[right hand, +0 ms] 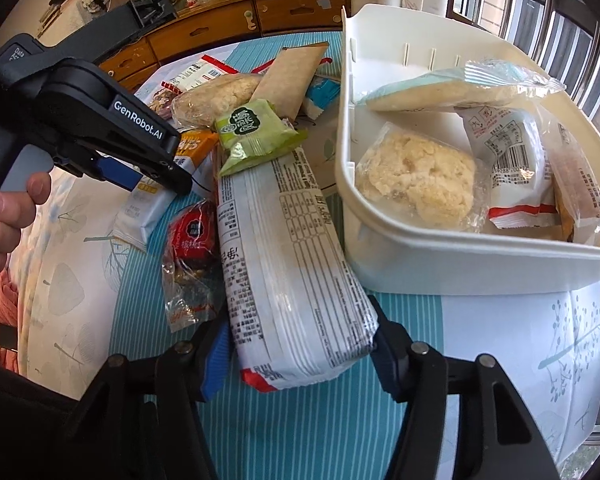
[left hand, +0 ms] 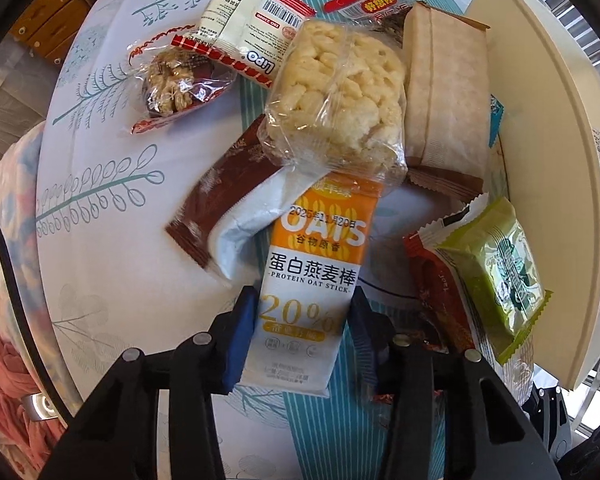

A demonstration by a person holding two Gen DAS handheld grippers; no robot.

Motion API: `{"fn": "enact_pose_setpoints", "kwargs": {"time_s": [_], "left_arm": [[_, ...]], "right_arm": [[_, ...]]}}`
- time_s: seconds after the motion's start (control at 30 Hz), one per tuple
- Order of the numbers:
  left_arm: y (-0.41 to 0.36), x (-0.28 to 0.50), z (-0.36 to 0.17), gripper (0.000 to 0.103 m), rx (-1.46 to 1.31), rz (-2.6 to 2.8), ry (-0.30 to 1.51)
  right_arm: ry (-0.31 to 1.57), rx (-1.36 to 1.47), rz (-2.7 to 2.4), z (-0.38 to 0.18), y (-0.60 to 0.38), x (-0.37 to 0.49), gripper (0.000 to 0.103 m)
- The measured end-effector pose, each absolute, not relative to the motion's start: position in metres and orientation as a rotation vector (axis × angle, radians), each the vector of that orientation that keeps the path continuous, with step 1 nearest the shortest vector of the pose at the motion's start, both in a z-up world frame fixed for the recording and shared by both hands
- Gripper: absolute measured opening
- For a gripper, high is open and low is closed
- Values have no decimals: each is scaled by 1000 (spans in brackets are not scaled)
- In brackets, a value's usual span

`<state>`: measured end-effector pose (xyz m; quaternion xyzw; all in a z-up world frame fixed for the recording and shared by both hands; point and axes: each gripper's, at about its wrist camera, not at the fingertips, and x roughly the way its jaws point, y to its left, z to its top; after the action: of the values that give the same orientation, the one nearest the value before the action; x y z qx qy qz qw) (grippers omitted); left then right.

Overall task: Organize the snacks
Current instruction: 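Close left gripper on OATS protein stick while right gripper closes on white wrapped bar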

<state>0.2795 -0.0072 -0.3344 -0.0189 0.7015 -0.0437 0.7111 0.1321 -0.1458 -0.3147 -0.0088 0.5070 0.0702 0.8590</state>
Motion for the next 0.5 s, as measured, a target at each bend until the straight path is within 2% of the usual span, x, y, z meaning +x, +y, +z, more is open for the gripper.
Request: {"fn": "enact_pose_setpoints", "kwargs": {"time_s": [0.5], "left_arm": [[23, 237, -309, 40, -156, -236, 1488]], "right_arm": [[998, -15, 82, -286, -131, 107, 56]]}}
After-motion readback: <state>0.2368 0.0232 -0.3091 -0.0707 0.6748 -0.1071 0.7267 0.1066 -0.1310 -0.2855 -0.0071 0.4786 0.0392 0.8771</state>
